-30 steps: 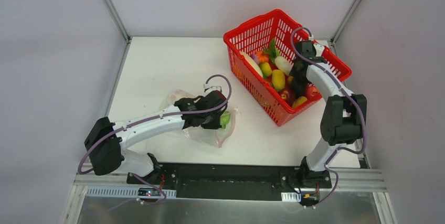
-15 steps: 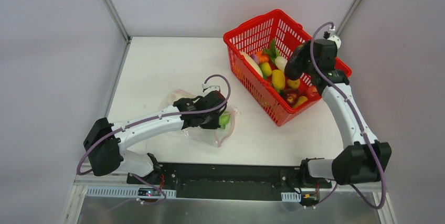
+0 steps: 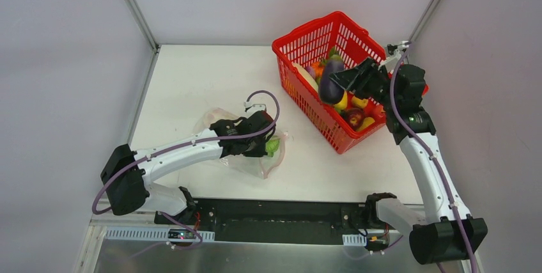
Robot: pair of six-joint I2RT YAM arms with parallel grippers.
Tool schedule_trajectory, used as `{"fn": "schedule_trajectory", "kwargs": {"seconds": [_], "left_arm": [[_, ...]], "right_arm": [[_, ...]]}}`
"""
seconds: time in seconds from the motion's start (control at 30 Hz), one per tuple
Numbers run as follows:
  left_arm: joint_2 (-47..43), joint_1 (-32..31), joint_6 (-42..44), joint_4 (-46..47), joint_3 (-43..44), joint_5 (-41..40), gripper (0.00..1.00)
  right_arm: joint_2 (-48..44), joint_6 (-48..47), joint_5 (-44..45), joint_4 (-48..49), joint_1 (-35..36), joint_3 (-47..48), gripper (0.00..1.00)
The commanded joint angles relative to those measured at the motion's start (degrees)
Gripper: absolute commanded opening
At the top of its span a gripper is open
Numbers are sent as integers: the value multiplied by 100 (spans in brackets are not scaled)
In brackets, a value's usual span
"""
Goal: Place the food in the zip-top bag and seal the zipper
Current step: Place the fake vegetable in the zipper food storage bag.
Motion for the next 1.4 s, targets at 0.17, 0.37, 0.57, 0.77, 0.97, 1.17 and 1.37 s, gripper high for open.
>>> {"fn": "schedule_trajectory", "kwargs": {"seconds": [0.17, 0.37, 0.57, 0.77, 0.97, 1.17, 1.37], "left_arm": [[-368, 107, -87, -285, 111, -403, 0], [-612, 105, -66, -360, 113, -452, 0], [-1000, 109, -116, -407, -43, -578, 0], [-1427, 109, -225, -410, -309, -675, 0], [-1605, 105, -238, -302, -492, -618, 0], [-1640, 108, -211, -177, -619, -433, 0], [-1738, 93, -136, -28, -777, -192, 0]], "right_arm": [[-440, -593, -2073, -262, 816, -270, 31], [-336, -1422, -1267, -1489, 2304, -343, 32], [-58, -1552, -439, -1785, 3269, -567, 31], [326, -1753, 136, -1981, 3907, -708, 31], [957, -1794, 511, -1544, 4444, -862, 31], [1560, -1695, 665, -716, 4783, -826, 31], [2115, -1915, 1060, -486, 4848, -551, 32]]}}
